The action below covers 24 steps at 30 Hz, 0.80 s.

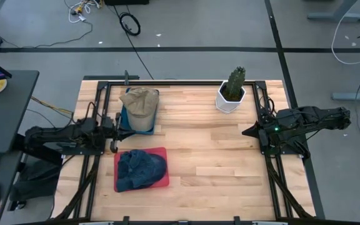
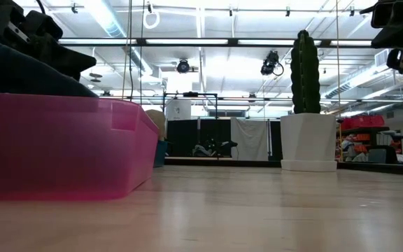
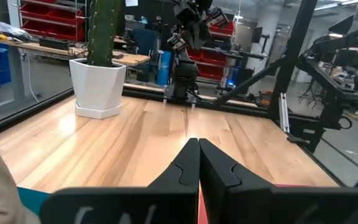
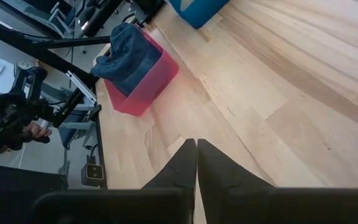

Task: Pick & Place hat
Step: Return to Home Position

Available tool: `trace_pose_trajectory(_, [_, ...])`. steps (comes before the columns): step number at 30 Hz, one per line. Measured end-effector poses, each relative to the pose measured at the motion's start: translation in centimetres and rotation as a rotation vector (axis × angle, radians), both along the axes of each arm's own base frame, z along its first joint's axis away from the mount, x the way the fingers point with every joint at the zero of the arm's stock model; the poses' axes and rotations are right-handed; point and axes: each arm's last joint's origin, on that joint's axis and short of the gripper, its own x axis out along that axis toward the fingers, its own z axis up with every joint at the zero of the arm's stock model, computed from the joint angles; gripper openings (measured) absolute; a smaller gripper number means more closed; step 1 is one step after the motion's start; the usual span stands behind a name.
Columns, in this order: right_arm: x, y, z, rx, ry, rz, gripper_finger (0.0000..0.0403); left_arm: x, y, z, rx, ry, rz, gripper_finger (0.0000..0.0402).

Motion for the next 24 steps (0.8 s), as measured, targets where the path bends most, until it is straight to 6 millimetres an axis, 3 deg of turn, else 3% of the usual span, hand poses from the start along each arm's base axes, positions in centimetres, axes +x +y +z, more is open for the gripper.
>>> trace_pose_trajectory(16, [0.11, 0.02, 0.2, -0.006, -0.024, 0.007, 0.0017, 0.0, 0.0, 0.09, -0.004, -0.012, -0.002, 0.0021])
trace_pose_trajectory(24, [0.08, 0.04, 0.34, -0.172, -0.069, 0.109, 0.0004, 0.0, -0.01, 0.19, -0.004, -0.024, -0.006, 0.0021])
